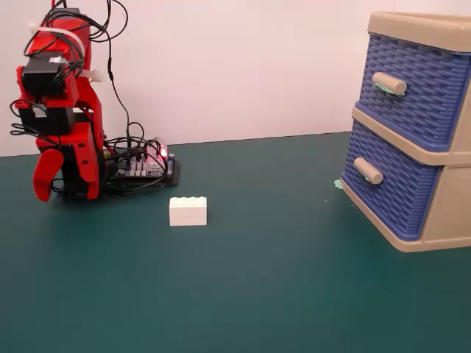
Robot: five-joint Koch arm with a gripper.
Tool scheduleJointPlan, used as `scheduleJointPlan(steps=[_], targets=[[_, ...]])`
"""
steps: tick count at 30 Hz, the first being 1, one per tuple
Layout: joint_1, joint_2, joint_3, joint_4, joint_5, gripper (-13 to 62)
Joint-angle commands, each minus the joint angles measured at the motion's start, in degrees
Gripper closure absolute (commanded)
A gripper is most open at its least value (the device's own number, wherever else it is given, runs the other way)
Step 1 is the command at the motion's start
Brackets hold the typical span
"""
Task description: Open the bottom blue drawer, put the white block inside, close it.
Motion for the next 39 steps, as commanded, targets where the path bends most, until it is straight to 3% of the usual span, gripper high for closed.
scheduleJointPlan(steps=[1, 13, 21, 24, 31, 34, 39], targets=[[0.3, 2.6, 1.0, 7.4, -2.5, 15.4], [0.2, 2.6, -0.7, 7.4, -2.3, 15.2], [-1.2, 1.9, -36.0, 12.4, 4.5, 15.6], [-11.8, -0.3, -40.2, 11.2, 18.3, 15.7], [-59.7, -8.0, -39.5, -16.1, 61.1, 15.5], [-67.7, -16.2, -36.7, -36.7, 67.9, 15.6], [-71.3, -28.0, -29.0, -69.8, 70.2, 15.7]])
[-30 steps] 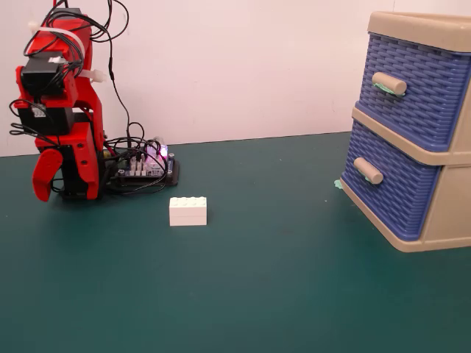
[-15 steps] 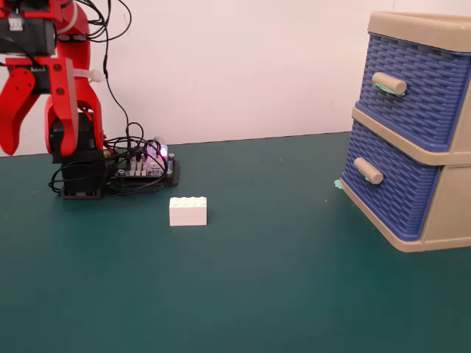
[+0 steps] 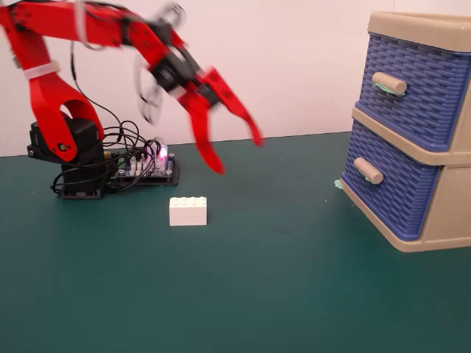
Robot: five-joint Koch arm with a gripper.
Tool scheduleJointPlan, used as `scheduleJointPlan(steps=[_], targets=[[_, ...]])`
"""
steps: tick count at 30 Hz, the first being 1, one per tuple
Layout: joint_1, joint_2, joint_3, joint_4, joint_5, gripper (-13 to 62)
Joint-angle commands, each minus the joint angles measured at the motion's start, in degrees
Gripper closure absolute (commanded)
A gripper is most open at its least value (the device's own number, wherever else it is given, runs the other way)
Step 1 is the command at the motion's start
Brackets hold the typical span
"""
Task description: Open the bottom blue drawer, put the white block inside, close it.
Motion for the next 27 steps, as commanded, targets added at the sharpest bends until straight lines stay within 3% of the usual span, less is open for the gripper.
scheduleJointPlan(steps=[1, 7, 11, 27], targets=[[-3.4, -3.0, 1.7, -22.4, 2.2, 15.7], [-6.9, -18.3, 10.7, -72.1, 2.4, 15.6], [-9.4, -32.0, 9.3, -88.6, 4.5, 15.7], [-9.5, -49.0, -12.0, -91.4, 15.6, 18.4]])
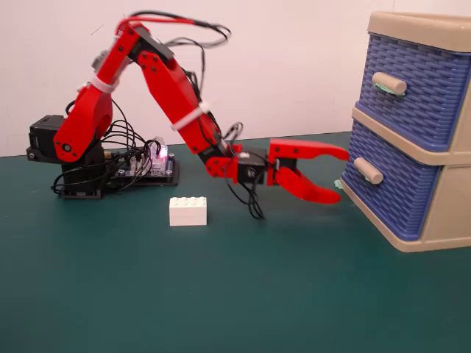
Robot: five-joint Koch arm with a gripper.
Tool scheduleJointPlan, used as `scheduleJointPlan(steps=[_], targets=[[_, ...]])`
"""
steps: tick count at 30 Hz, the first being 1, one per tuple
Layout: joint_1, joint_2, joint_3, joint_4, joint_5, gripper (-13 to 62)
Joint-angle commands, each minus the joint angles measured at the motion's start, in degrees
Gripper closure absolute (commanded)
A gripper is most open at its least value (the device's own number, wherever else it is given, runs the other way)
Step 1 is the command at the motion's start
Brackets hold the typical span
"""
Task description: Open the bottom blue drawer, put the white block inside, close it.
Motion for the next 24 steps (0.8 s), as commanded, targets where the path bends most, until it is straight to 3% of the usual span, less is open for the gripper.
scheduleJointPlan(steps=[1, 7, 15, 22, 24], targets=[[-1.1, -0.8, -5.3, -5.3, 1.8, 18.4], [-2.1, -4.2, -12.8, -2.2, 1.7, 18.8], [-3.3, -4.4, -15.8, 4.0, 1.2, 36.4], [-3.4, -5.3, -17.4, 5.1, 1.1, 39.3], [-3.5, -6.8, -18.3, 5.3, 0.9, 43.8]])
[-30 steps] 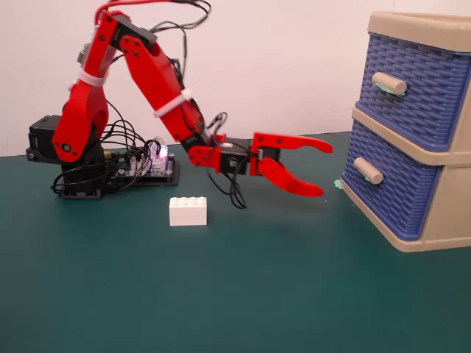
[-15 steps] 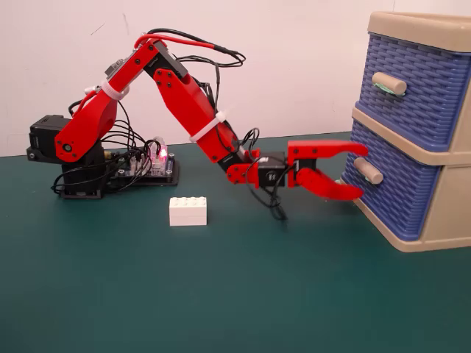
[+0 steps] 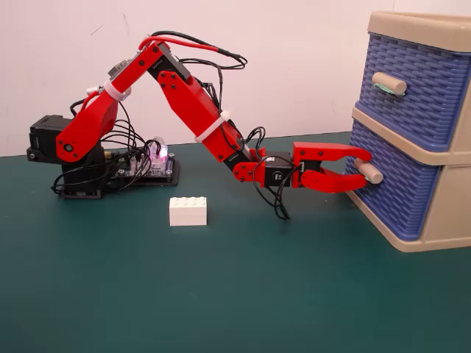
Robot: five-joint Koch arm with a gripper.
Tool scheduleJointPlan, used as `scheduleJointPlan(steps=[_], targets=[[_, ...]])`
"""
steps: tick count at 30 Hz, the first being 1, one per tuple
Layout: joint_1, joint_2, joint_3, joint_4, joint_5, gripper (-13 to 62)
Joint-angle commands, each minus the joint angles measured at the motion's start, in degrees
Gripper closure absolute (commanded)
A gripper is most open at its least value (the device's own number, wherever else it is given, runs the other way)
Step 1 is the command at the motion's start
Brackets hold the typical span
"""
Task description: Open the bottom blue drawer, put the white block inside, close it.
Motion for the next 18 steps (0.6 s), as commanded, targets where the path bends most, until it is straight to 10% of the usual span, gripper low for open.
scheduleJointPlan(steps=[1, 10, 18], targets=[[-0.8, 0.5, -3.1, -0.9, 0.5, 49.1], [-0.4, 1.1, -2.5, 3.2, 0.7, 57.5], [2.0, 25.2, 28.3, 3.3, 2.9, 57.6]])
